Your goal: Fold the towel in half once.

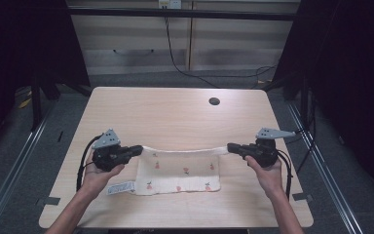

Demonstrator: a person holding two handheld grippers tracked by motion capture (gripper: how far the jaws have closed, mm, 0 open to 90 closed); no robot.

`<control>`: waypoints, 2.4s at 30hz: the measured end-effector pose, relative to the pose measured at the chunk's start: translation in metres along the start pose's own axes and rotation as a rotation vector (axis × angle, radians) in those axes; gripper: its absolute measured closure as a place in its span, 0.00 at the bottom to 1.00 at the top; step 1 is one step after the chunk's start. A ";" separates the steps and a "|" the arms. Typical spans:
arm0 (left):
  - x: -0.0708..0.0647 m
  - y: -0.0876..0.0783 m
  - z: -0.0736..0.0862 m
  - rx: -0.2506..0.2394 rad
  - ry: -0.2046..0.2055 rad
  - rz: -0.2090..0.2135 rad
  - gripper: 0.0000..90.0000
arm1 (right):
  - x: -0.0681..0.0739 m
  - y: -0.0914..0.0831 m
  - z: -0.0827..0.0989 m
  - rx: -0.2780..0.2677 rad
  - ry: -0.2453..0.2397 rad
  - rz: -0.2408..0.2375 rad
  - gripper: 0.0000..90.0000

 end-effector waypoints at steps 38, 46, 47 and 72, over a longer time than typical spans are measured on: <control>-0.032 -0.018 0.076 0.159 -0.047 0.110 0.87 | 0.020 -0.006 0.090 0.252 0.028 -0.025 0.81; -0.023 -0.016 0.070 0.136 -0.065 0.084 0.84 | 0.018 -0.011 0.077 0.196 0.039 -0.029 0.77; -0.022 -0.016 0.067 0.121 -0.070 0.084 0.84 | 0.018 -0.010 0.076 0.196 0.037 -0.028 0.77; 0.008 0.032 0.083 0.197 -0.051 0.011 0.84 | -0.038 0.084 0.066 0.265 0.013 0.023 0.71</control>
Point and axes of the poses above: each handheld gripper's, and its own axes: y roughly forward along the jaws, z roughly out of its underside, x roughly to its left, the point moved 8 cm from there along y, roughly forward along the jaws, and after that the axes turned 14 degrees about -x, right-handed, at the moved point
